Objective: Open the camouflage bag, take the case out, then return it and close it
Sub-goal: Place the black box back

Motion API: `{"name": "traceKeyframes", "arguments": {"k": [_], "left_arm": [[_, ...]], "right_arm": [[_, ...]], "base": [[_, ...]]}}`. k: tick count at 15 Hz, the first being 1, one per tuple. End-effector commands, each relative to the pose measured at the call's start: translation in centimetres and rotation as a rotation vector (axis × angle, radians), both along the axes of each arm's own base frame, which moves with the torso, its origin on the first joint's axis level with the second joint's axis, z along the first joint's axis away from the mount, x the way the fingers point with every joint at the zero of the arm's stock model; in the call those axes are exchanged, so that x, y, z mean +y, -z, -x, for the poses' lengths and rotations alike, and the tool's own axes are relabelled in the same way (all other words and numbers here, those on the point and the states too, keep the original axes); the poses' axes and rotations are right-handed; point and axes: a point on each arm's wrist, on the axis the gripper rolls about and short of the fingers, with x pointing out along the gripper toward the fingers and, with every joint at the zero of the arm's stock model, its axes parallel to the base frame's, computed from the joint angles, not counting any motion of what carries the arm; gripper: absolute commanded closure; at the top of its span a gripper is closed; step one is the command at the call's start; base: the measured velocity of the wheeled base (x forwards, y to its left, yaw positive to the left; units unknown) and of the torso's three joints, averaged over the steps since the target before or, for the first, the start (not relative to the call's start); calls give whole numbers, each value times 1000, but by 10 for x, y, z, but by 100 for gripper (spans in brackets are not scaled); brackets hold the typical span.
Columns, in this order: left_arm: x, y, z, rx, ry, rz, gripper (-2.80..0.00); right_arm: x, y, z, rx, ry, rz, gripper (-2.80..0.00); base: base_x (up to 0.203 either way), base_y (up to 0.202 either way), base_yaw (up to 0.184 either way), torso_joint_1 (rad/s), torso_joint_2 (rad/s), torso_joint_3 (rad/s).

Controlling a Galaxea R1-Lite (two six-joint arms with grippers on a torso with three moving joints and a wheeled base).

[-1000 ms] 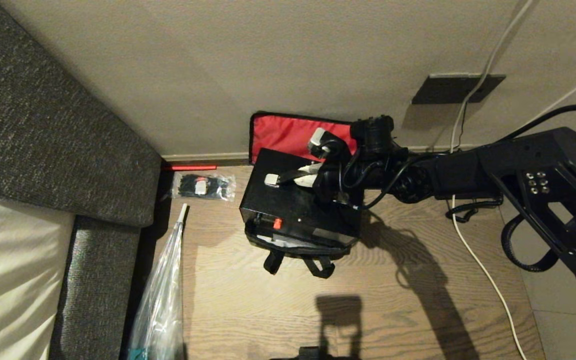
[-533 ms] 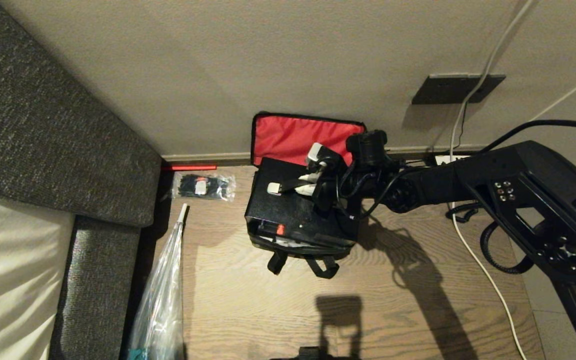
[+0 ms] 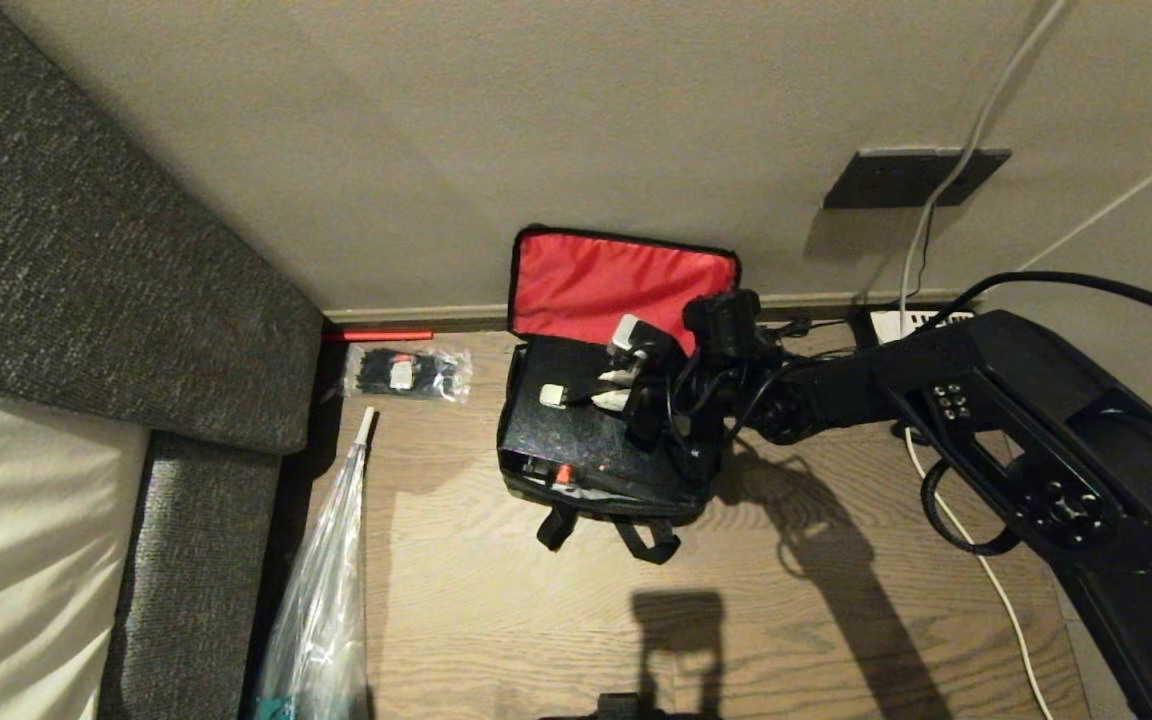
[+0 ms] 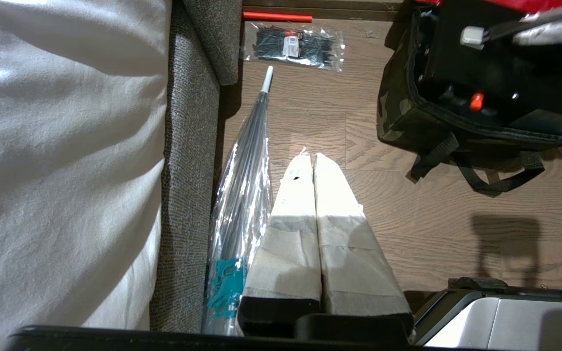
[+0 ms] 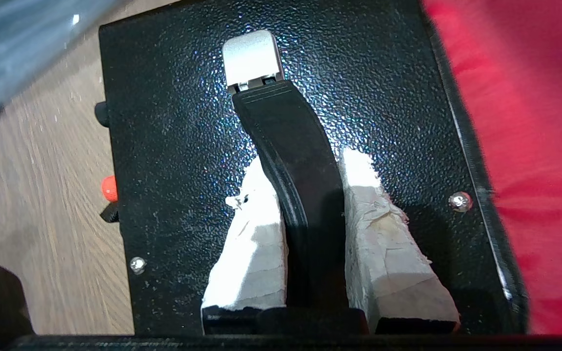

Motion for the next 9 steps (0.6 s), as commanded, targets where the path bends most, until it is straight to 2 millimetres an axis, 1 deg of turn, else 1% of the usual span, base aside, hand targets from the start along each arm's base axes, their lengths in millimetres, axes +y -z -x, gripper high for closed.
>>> {"name": "traceKeyframes", "arguments": {"k": [1,5,6,7,8,9], "left_arm": [[0,1,0,4,-1,1,0],[0,1,0,3,-1,1,0],[0,1,0,3,-1,-1,0],[0,1,0,4,-1,-1,0],[0,1,0,4,-1,-1,0],[0,1,0,4,-1,-1,0]], "right_arm": [[3,15,-3,17,-10,19,0],[8,40,-12,29,-20,52,0],[9,44,-14,29,-21,52,0],[9,41,-15,-9,-36,45,0],[11,31,-17,-102,-63,34,0],[11,30,-17,-107,-66,32,0]], "base": [[0,0,0,0,0,0],[0,0,0,0,0,0],[0,0,0,0,0,0],[0,0,0,0,0,0],[0,0,0,0,0,0],[0,0,0,0,0,0]]}}
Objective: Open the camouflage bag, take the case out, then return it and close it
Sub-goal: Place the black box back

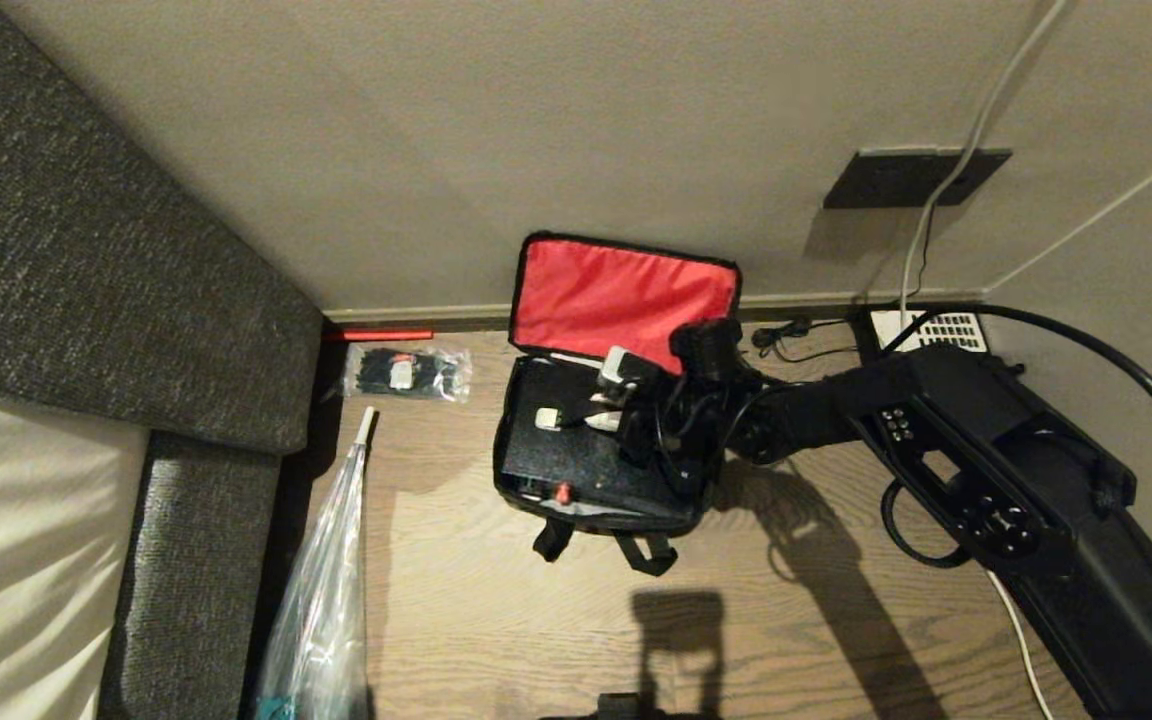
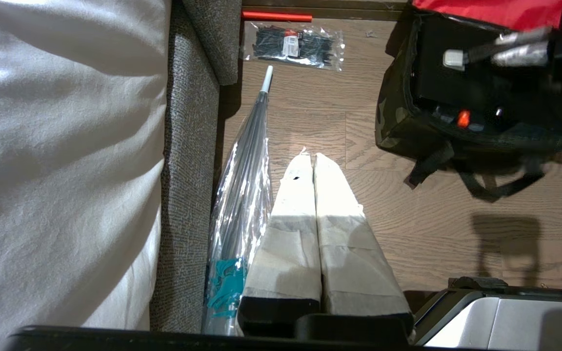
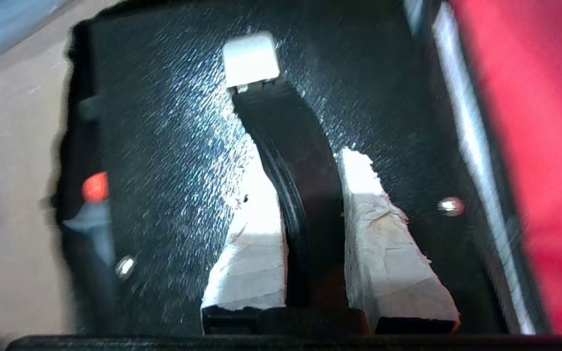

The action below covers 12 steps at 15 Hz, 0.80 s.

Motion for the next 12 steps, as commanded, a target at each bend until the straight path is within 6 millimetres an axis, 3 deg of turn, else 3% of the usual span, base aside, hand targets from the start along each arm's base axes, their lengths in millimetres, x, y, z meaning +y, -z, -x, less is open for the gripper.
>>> {"name": "traceKeyframes", "arguments": {"k": [1,4,5,10,12], "left_arm": [[0,1,0,6,-1,2,0],[0,1,-1,7,-2,2,0],[0,1,-1,7,-1,2,0],[0,1,-1,16,-2,2,0],[0,1,-1,16,-2,2,0]], "right_arm": [[2,5,-3,-43,-35,1,0],[-4,16,-2,9,-35,23,0],[-4,19,-4,18,-33,27,-280],[-9,19,4,52,-4,39,-280],[-15,-4,14,76,33,3,-280]], "base": [[0,0,0,0,0,0],[0,0,0,0,0,0],[0,0,0,0,0,0],[0,0,0,0,0,0],[0,0,0,0,0,0]]}}
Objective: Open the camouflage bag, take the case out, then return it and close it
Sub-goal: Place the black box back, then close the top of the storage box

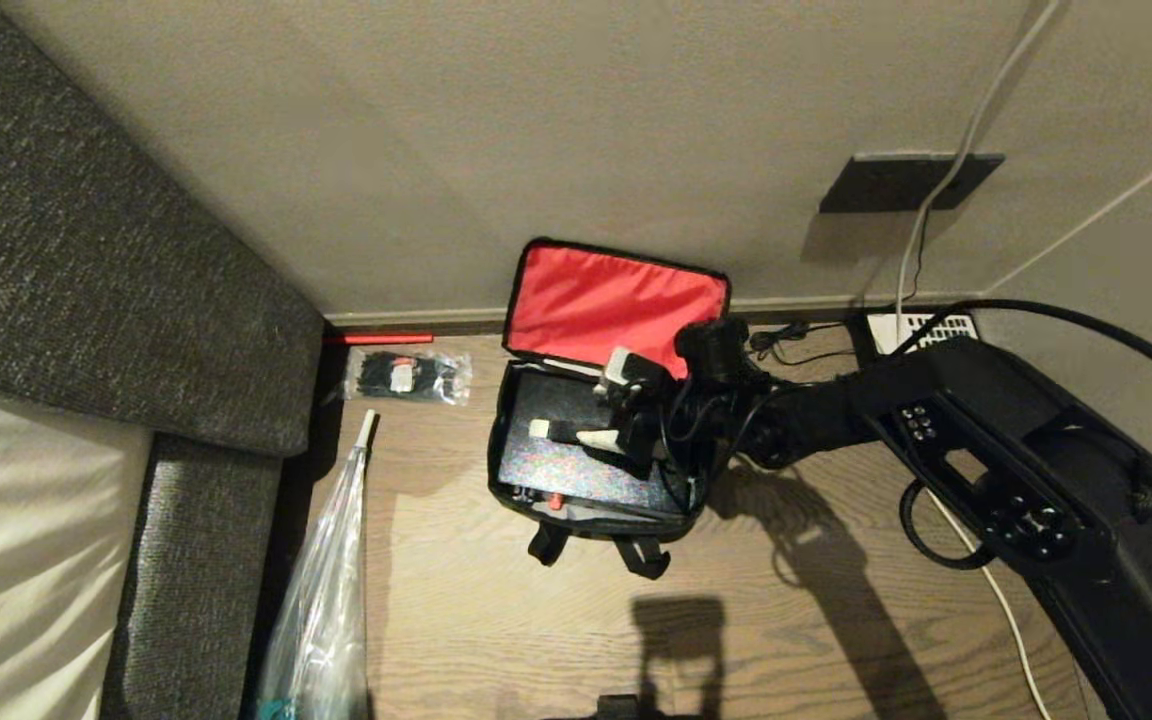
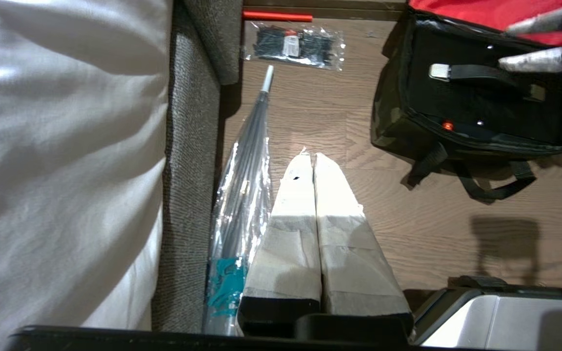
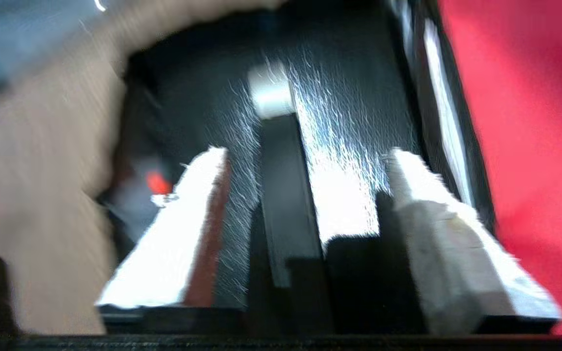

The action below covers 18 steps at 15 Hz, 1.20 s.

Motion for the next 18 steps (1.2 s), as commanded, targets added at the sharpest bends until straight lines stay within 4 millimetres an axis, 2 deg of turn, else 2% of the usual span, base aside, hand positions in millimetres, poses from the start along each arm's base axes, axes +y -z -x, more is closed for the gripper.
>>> {"name": "traceKeyframes", "arguments": {"k": [1,4,6,7,10,13,15,18], "left_arm": [[0,1,-1,7,-1,1,0],[0,1,-1,7,-1,1,0],[0,1,0,-6,-1,1,0],[0,1,1,-11,-1,1,0],[0,1,1,-11,-1,1,0],[0,1,1,-11,-1,1,0],[0,1,1,-9,-1,1,0],[0,1,1,-11,0,1,0]], "right_arm": [[-10,-29,15,36,52,-40,-280],[-34,-65,48,216,163,-171,-280],[-56,-88,86,365,247,-268,-280],[-65,-93,103,437,289,-308,0],[-99,-110,166,560,397,-397,0],[-130,-119,217,562,572,-475,0],[-141,-114,234,596,678,-523,0],[-162,-105,275,681,796,-632,0]], "base": [[0,0,0,0,0,0],[0,0,0,0,0,0],[0,0,0,0,0,0],[0,0,0,0,0,0],[0,0,0,0,0,0],[0,0,0,0,0,0],[0,0,0,0,0,0],[0,0,0,0,0,0]]}}
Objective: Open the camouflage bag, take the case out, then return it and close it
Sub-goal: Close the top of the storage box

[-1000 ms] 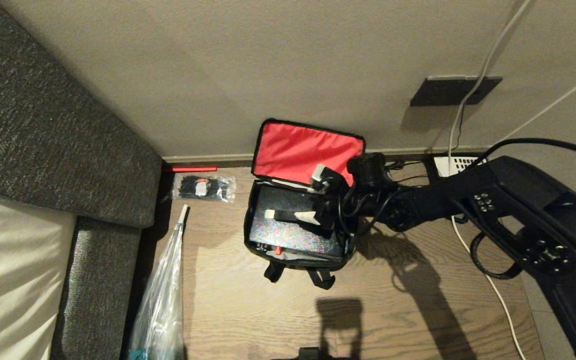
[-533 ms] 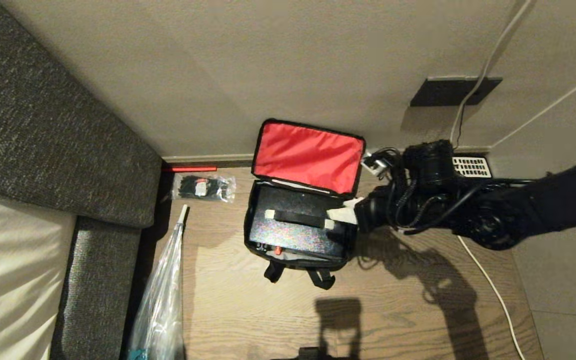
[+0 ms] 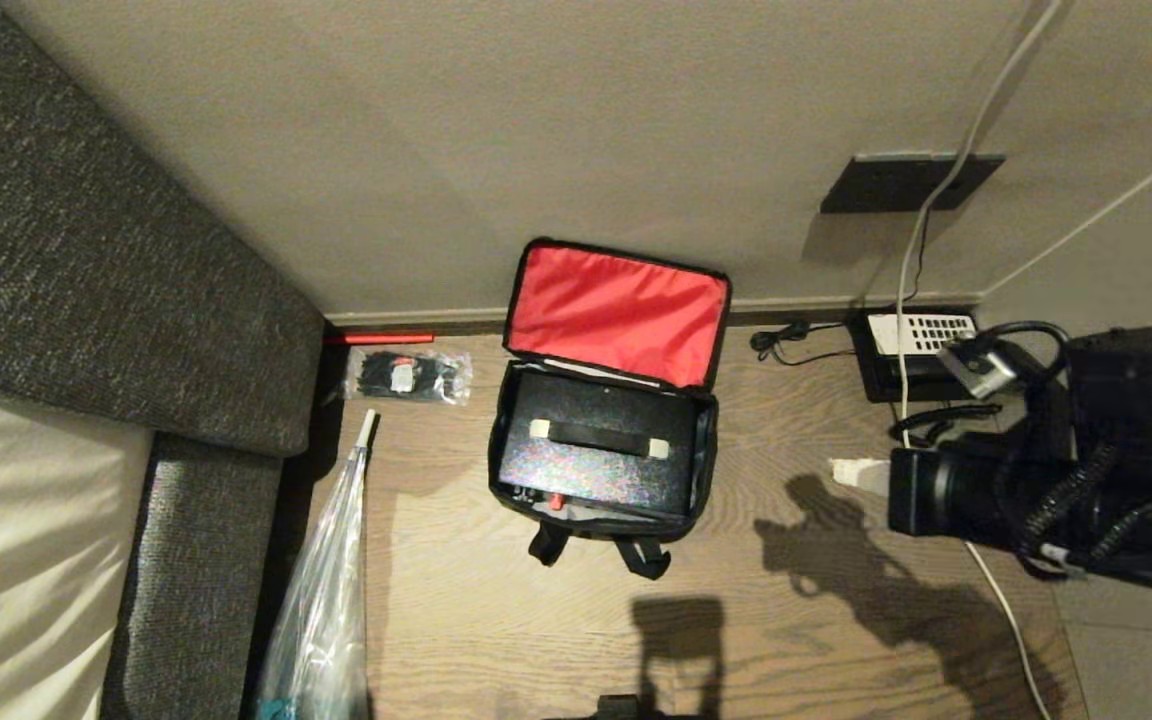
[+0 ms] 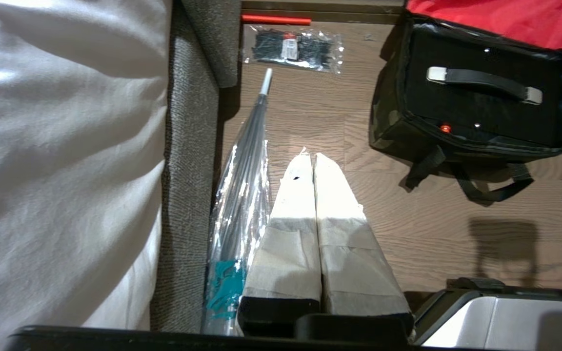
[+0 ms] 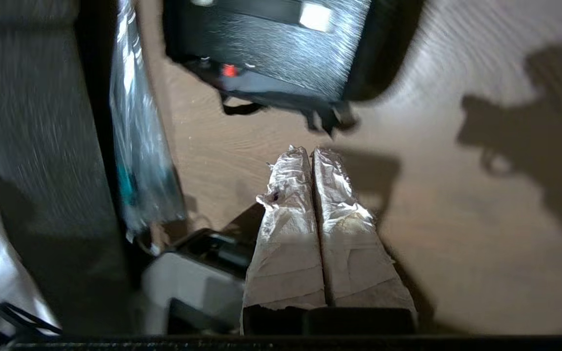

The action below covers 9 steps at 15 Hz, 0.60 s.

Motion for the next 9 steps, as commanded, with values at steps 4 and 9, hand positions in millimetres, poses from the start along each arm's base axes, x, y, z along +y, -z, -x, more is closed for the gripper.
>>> {"name": "traceKeyframes", "arguments": {"k": [4,9], "left_arm": [[0,1,0,1,-3,1,0],[0,1,0,1,-3,1,0]], "right_arm": [[-22,17,35,117,220,-31,0],[-2,14,-11,125,223,-27,0]], "base": [[0,0,0,0,0,0],[0,0,0,0,0,0]]}}
